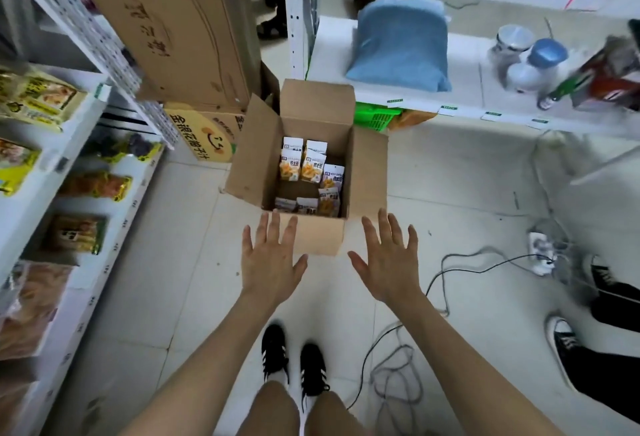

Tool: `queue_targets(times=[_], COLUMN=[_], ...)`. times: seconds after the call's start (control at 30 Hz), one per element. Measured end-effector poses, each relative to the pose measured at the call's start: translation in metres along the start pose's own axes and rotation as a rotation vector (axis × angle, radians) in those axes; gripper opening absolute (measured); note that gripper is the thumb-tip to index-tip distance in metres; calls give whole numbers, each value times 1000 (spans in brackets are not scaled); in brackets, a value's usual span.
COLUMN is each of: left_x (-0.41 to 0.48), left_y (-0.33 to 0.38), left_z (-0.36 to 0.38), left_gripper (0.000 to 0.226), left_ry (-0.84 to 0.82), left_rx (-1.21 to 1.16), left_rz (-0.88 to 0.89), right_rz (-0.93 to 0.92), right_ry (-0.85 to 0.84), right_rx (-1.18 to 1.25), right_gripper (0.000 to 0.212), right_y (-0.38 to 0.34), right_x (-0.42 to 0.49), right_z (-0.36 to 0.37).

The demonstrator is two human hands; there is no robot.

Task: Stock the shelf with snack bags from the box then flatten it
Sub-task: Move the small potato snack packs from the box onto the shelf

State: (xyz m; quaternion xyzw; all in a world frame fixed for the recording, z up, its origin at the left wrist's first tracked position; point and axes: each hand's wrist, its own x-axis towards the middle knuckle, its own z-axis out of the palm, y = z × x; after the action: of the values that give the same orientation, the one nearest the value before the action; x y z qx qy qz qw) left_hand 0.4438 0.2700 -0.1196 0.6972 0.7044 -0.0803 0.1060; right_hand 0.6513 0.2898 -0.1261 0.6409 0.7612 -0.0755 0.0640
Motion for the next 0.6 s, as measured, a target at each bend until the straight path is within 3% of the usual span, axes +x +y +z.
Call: queue_targets(times=[0.37,0.6], left_x=[126,229], left_y=[-21,-43], left_z=[22,94], left_gripper=[72,74], left_ry=[-50,-68], left_rx=[27,30], left_rz=[45,43], right_rz=[34,69], right_ry=[-58,-130], right_rx=[74,138], right_gripper=[71,75], right_y=[-2,-12], right_x=[125,224], right_z=[46,110])
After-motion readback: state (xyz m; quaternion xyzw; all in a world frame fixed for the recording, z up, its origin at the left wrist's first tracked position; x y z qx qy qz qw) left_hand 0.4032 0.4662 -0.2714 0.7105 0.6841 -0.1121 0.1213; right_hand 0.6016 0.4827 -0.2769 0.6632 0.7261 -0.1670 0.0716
